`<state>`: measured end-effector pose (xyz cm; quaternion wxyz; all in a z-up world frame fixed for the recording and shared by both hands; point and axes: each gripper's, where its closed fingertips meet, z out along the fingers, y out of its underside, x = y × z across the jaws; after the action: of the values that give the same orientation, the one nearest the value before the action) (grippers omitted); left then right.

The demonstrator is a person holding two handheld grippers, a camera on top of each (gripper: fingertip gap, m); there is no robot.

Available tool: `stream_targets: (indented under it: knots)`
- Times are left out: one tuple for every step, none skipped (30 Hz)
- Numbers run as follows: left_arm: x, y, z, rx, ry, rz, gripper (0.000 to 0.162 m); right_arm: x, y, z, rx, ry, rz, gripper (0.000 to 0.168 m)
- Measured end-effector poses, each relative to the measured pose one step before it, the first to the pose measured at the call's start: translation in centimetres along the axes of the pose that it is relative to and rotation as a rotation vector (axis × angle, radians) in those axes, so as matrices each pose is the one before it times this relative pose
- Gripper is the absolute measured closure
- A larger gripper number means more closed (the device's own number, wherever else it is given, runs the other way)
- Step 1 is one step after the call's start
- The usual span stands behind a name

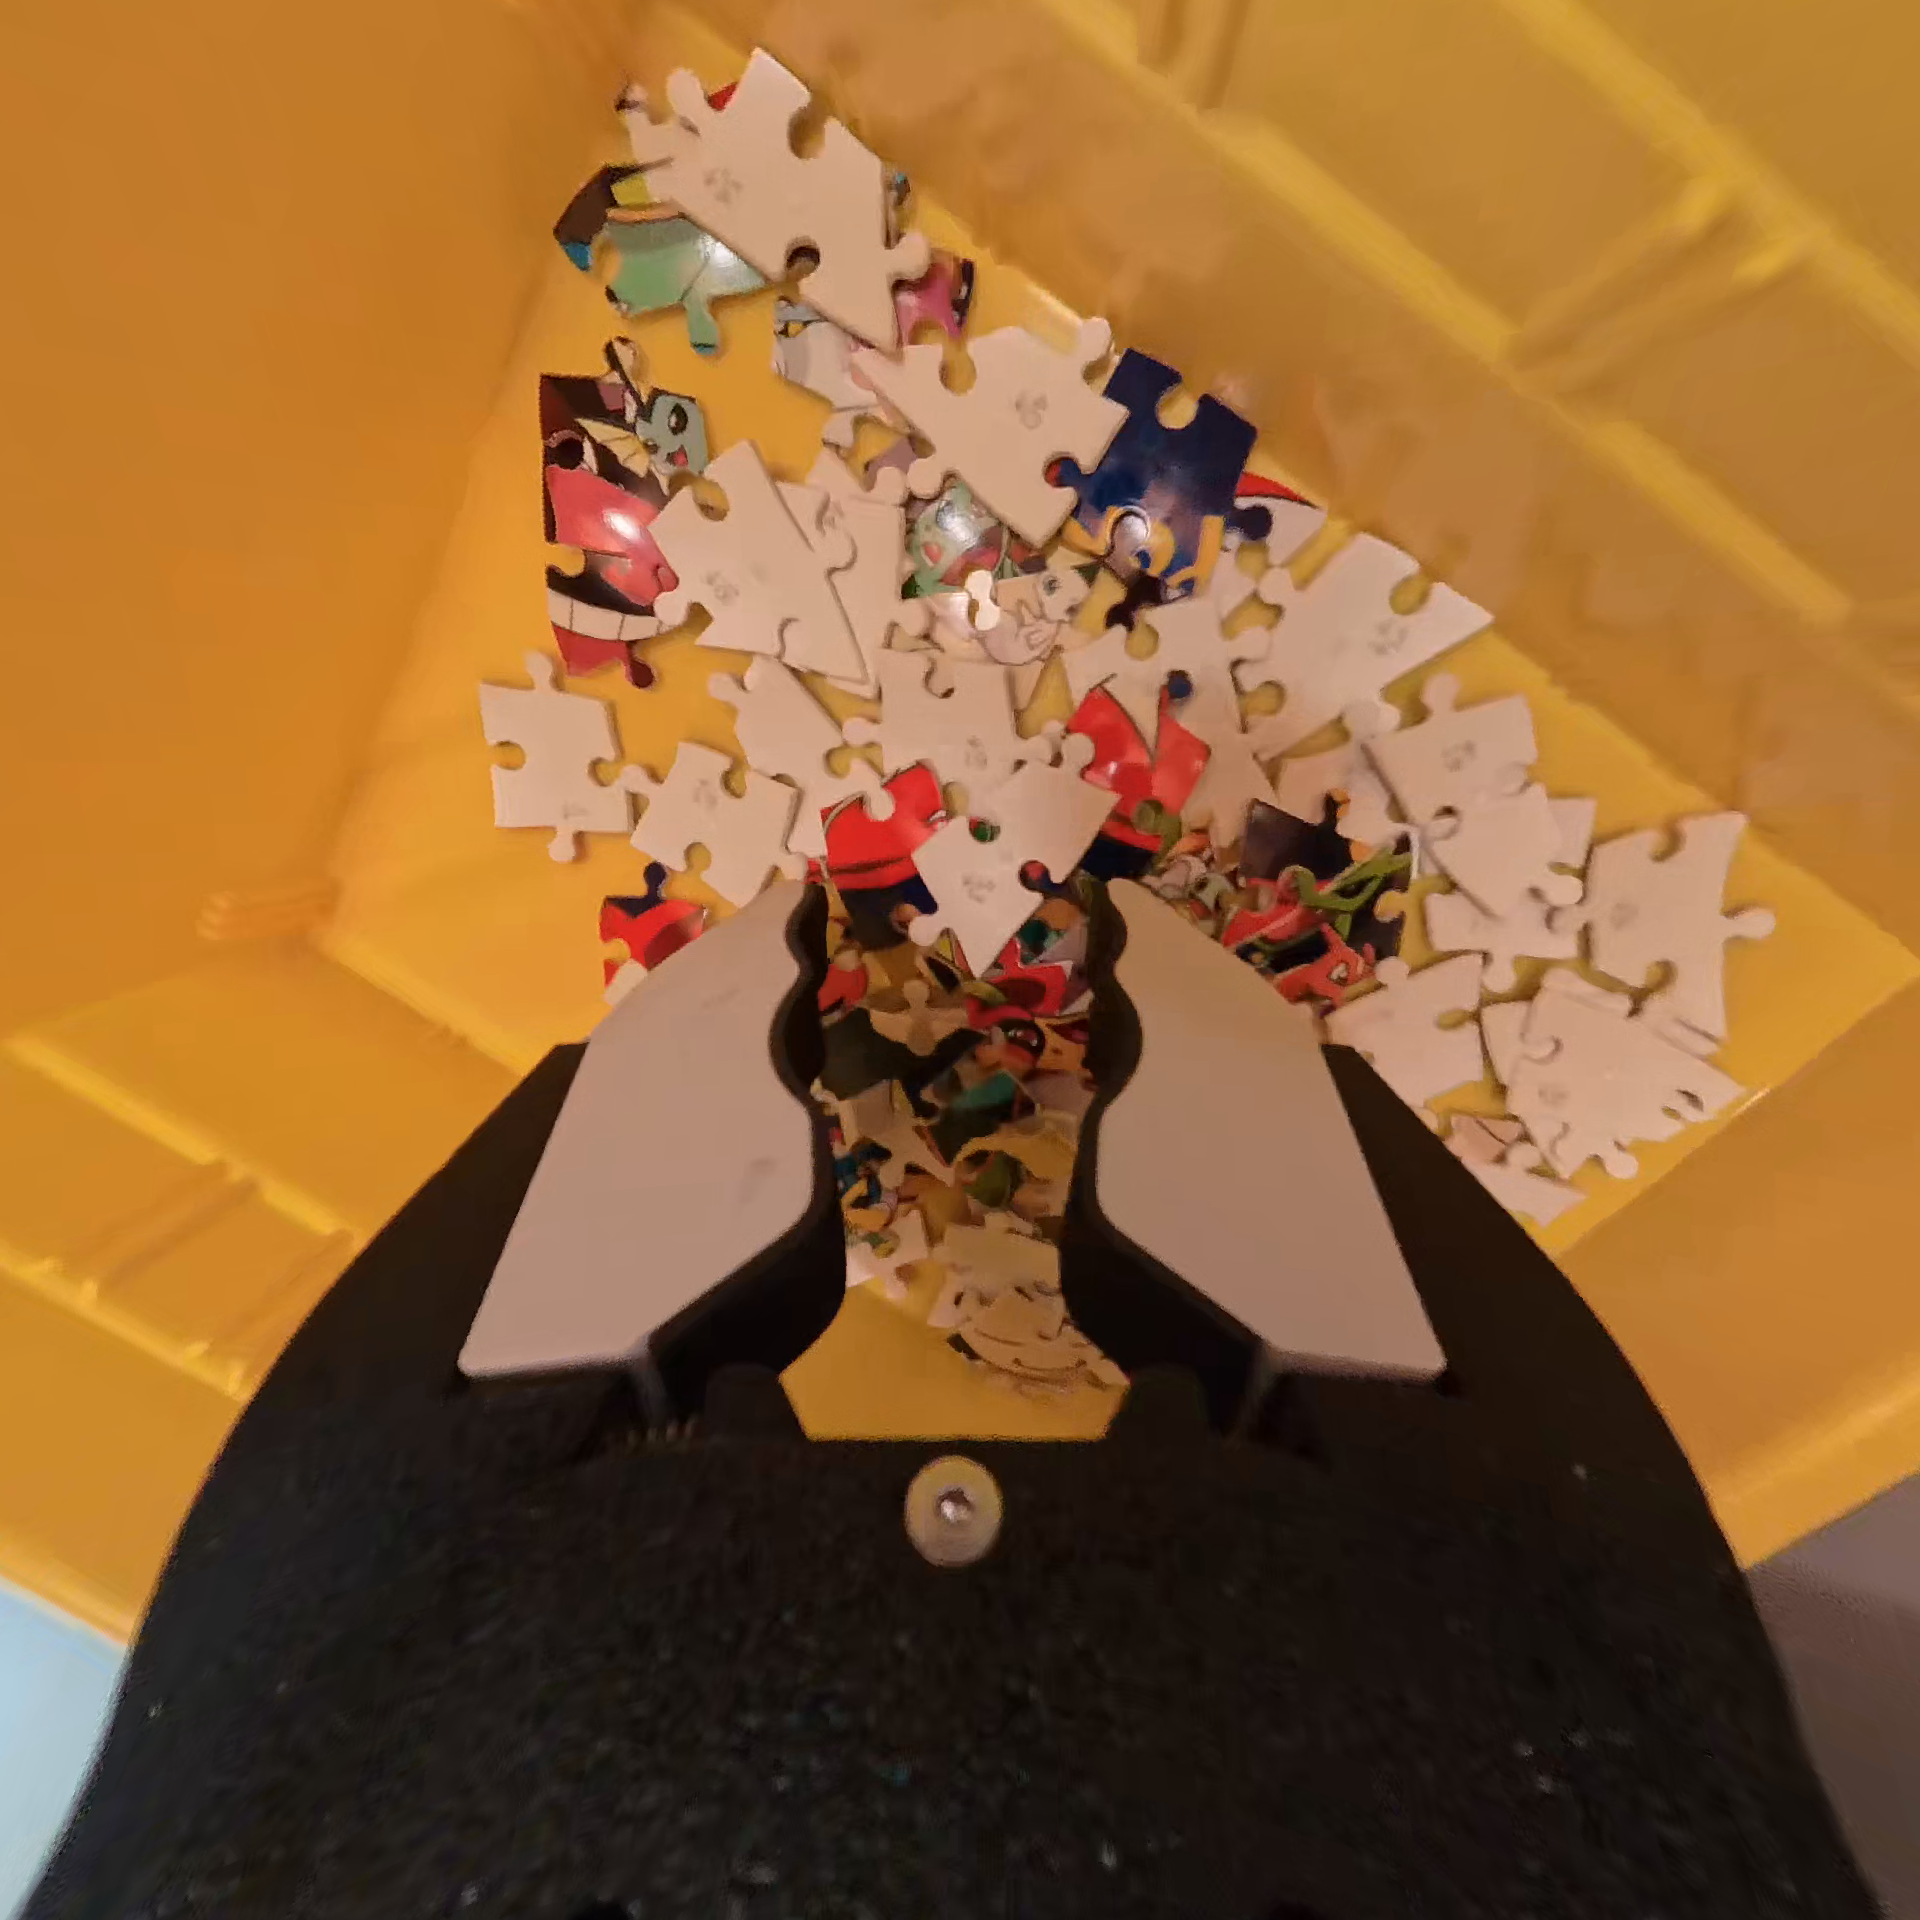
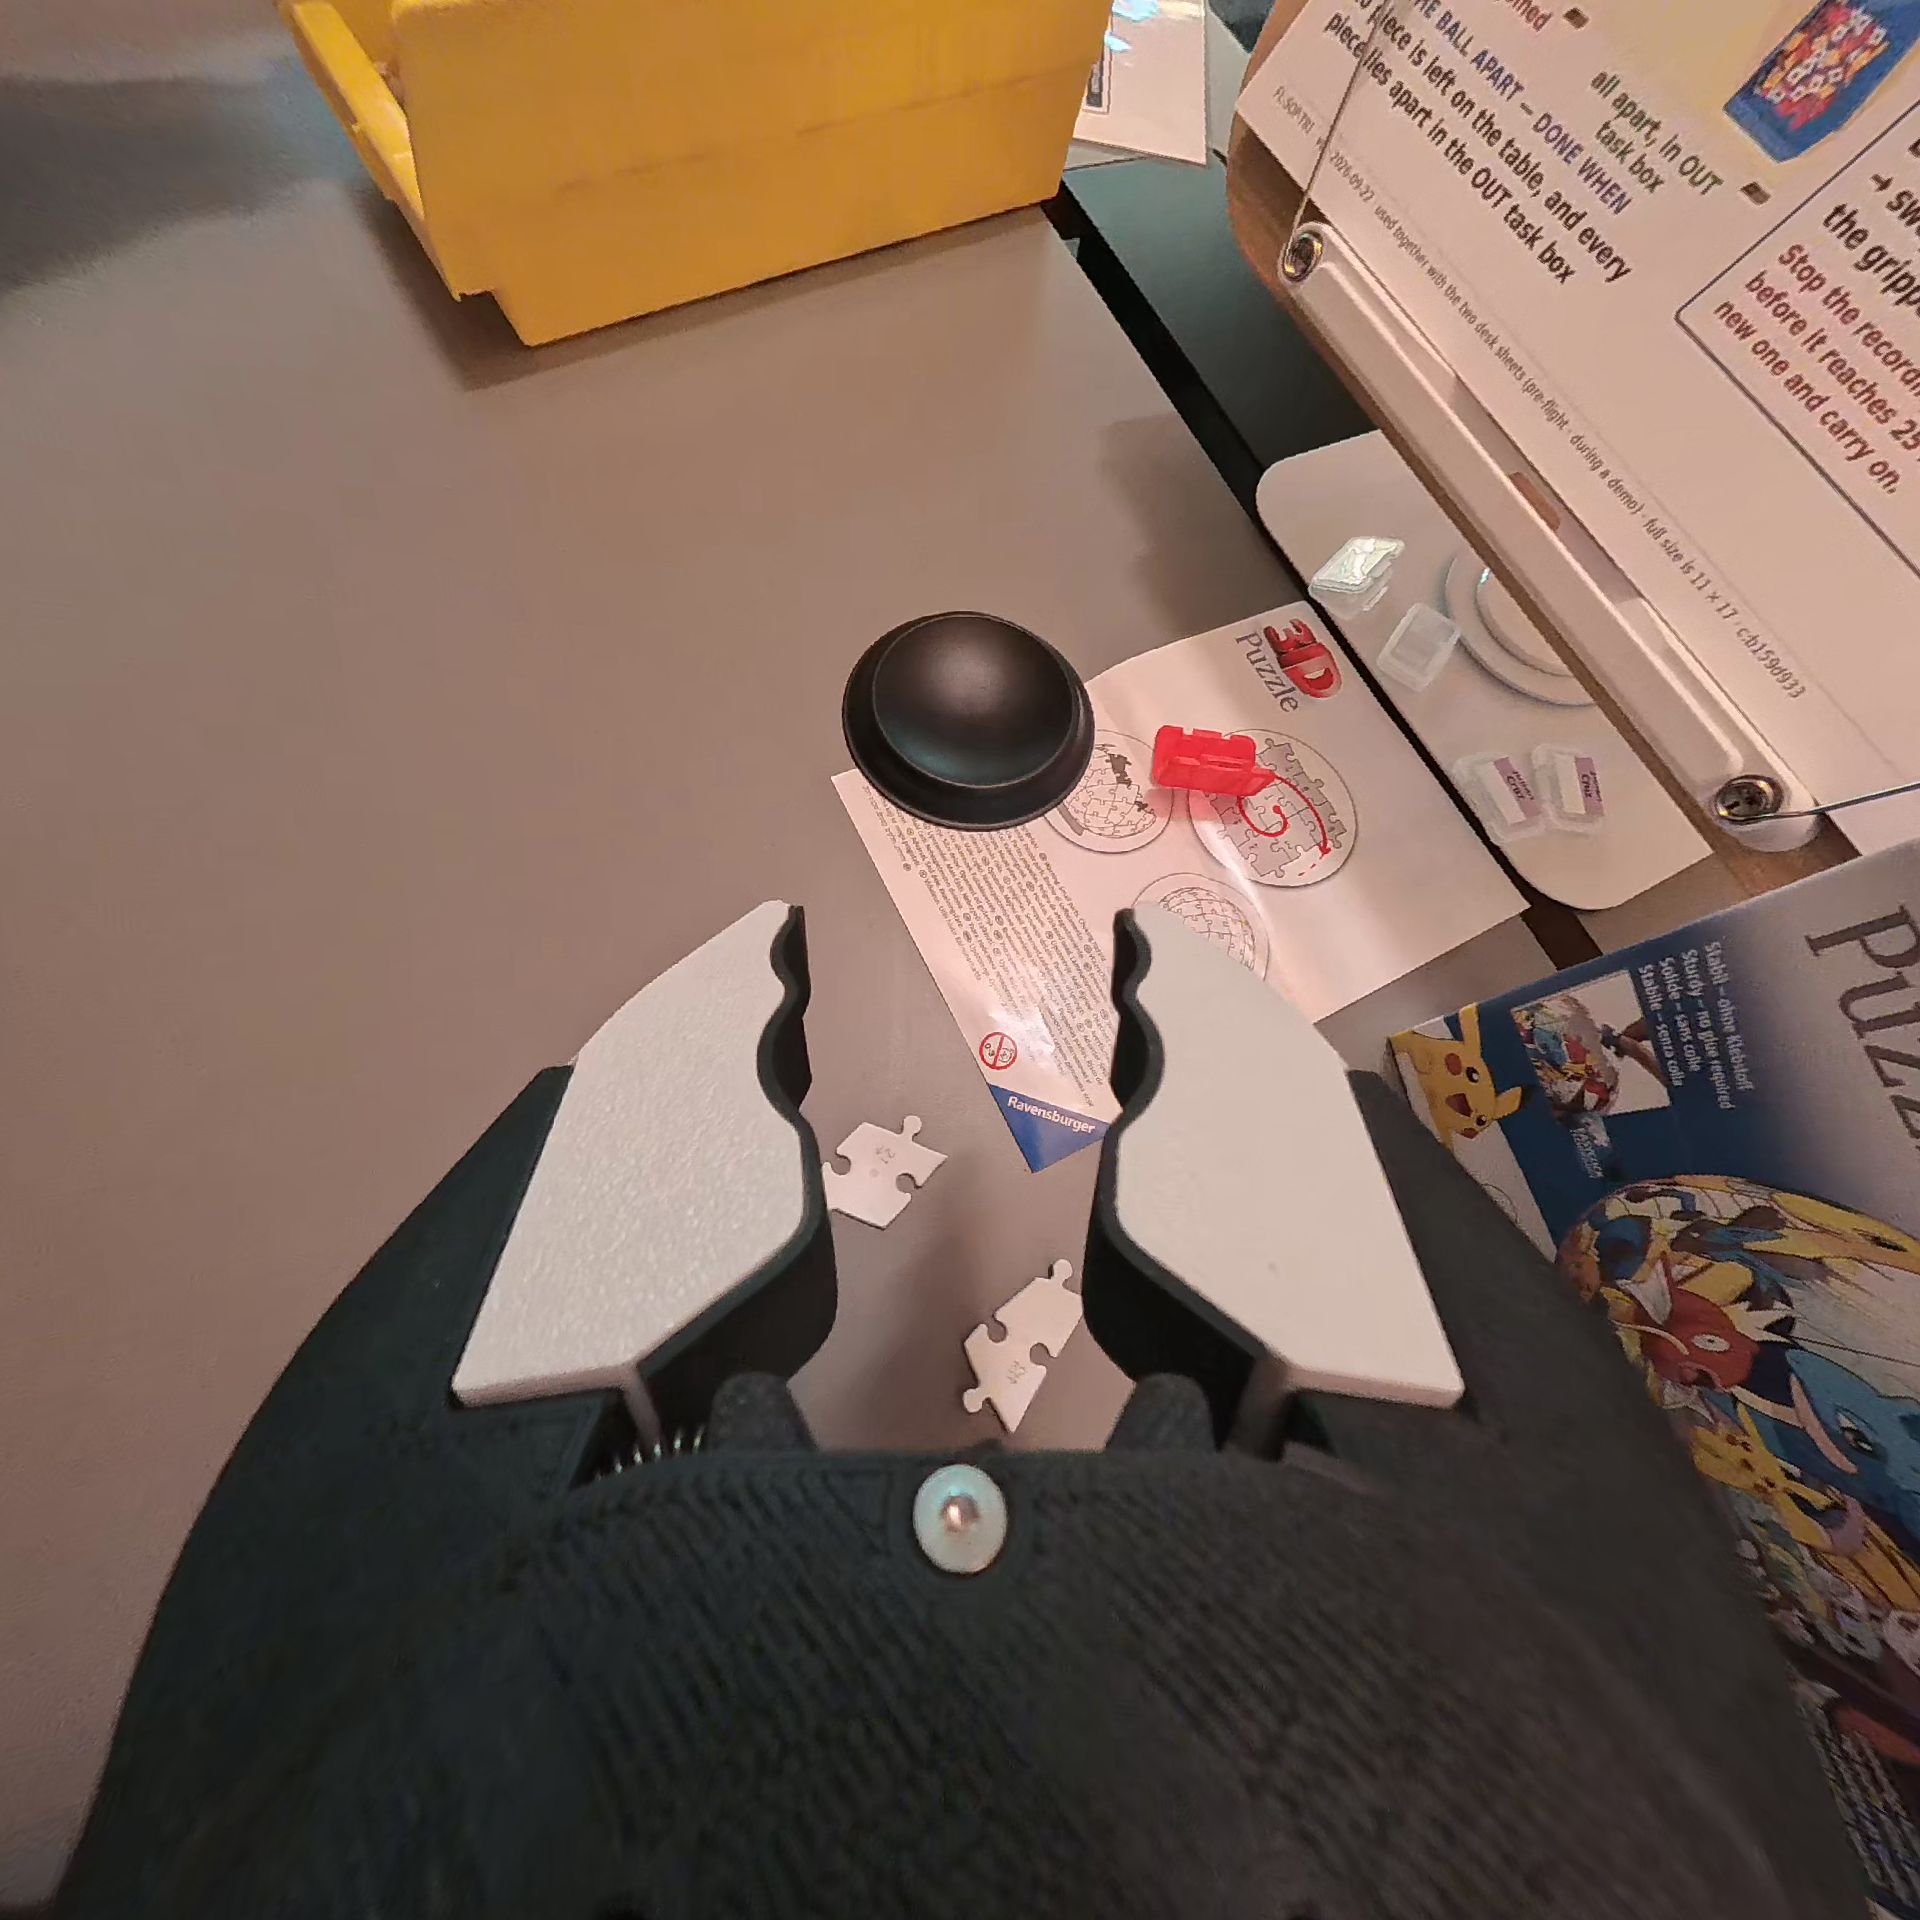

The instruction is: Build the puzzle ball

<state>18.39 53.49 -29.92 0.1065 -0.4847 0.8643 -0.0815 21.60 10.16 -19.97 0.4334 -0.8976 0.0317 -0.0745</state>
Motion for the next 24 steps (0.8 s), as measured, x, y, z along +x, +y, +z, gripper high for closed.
stream_targets:
  knots:
    - [0.014, -0.232, 0.019, 0.0089, 0.0170, -0.0148, 0.118, -0.016, 0.025, 0.017, 0.0004, -0.0024, 0.0004, 0.112]
    - [-0.106, -0.074, 0.047, 0.0005, 0.0061, -0.0172, 0.120, -0.051, -0.001, 0.005, 0.0012, -0.0032, -0.0001, 0.112]
    - [-0.080, 0.179, 0.101, -0.0125, 0.0043, -0.0168, 0.122, 0.033, -0.003, -0.003, 0.0007, 0.0021, -0.0006, 0.112]
    - [0.158, 0.306, 0.187, -0.0185, 0.0151, -0.0148, 0.130, 0.039, 0.002, -0.020, 0.0002, 0.0024, -0.0006, 0.112]
    - [0.126, 0.102, 0.131, -0.0024, 0.0075, -0.0067, 0.134, -0.026, 0.018, -0.029, 0.0005, -0.0025, -0.0016, 0.112]
    - [-0.049, -0.056, -0.012, 0.0098, -0.0077, 0.0020, 0.136, -0.011, 0.030, -0.040, 0.0001, -0.0013, -0.0013, 0.112]
    - [0.077, 0.033, -0.030, 0.0015, -0.0029, 0.0040, 0.138, 0.091, 0.046, -0.042, -0.0011, 0.0045, 0.0004, 0.112]
    - [0.070, 0.005, -0.034, 0.0022, -0.0061, 0.0059, 0.140, 0.122, 0.036, -0.030, -0.0003, 0.0052, 0.0029, 0.112]
    - [0.032, 0.010, -0.023, 0.0016, -0.0122, 0.0078, 0.140, 0.053, 0.015, -0.045, 0.0005, 0.0010, 0.0040, 0.112]
    - [0.009, 0.051, -0.065, 0.0005, -0.0161, 0.0094, 0.141, 0.004, -0.030, -0.045, 0.0023, -0.0005, 0.0015, 0.112]
    - [-0.012, 0.010, -0.167, 0.0030, -0.0195, 0.0079, 0.140, 0.040, -0.074, -0.078, 0.0042, 0.0035, -0.0009, 0.112]
    - [-0.031, -0.094, -0.323, 0.0110, -0.0212, 0.0048, 0.140, 0.048, -0.111, -0.089, 0.0046, 0.0050, -0.0018, 0.112]
    - [-0.056, -0.211, -0.537, 0.0195, -0.0224, 0.0002, 0.140, 0.038, -0.189, -0.100, 0.0076, 0.0045, -0.0018, 0.112]
    - [-0.074, -0.317, -0.811, 0.0252, -0.0238, -0.0051, 0.141, 0.006, -0.315, -0.098, 0.0145, 0.0044, -0.0032, 0.112]
    - [-0.007, -0.464, -1.102, 0.0315, -0.0219, -0.0052, 0.141, 0.016, -0.513, -0.074, 0.0239, 0.0069, -0.0015, 0.112]
    - [0.182, -0.687, -1.341, 0.0426, -0.0172, 0.0017, 0.141, -0.056, -0.694, -0.021, 0.0323, 0.0034, 0.0047, 0.112]
    - [0.390, -0.954, -1.554, 0.0531, -0.0150, 0.0101, 0.141, -0.217, -0.844, 0.029, 0.0385, -0.0066, 0.0106, 0.112]
    - [0.607, -1.228, -1.667, 0.0582, -0.0138, 0.0171, 0.141, -0.335, -1.003, 0.092, 0.0475, -0.0123, 0.0150, 0.112]
    - [0.877, -1.430, -1.676, 0.0598, -0.0094, 0.0245, 0.141, -0.386, -1.099, 0.167, 0.0532, -0.0133, 0.0204, 0.113]
    - [1.127, -1.623, -1.580, 0.0599, -0.0057, 0.0323, 0.141, -0.541, -1.117, 0.277, 0.0540, -0.0200, 0.0238, 0.114]
    - [1.402, -1.782, -1.353, 0.0582, -0.0007, 0.0410, 0.141, -0.759, -1.069, 0.403, 0.0511, -0.0300, 0.0248, 0.115]
    - [1.734, -1.792, -1.045, 0.0523, 0.0110, 0.0508, 0.141, -0.898, -0.947, 0.507, 0.0461, -0.0362, 0.0216, 0.115]
    - [1.948, -1.686, -0.675, 0.0414, 0.0209, 0.0588, 0.141, -0.967, -0.787, 0.582, 0.0405, -0.0382, 0.0202, 0.115]
    - [1.952, -1.579, -0.316, 0.0314, 0.0206, 0.0623, 0.141, -0.984, -0.573, 0.620, 0.0320, -0.0395, 0.0231, 0.116]
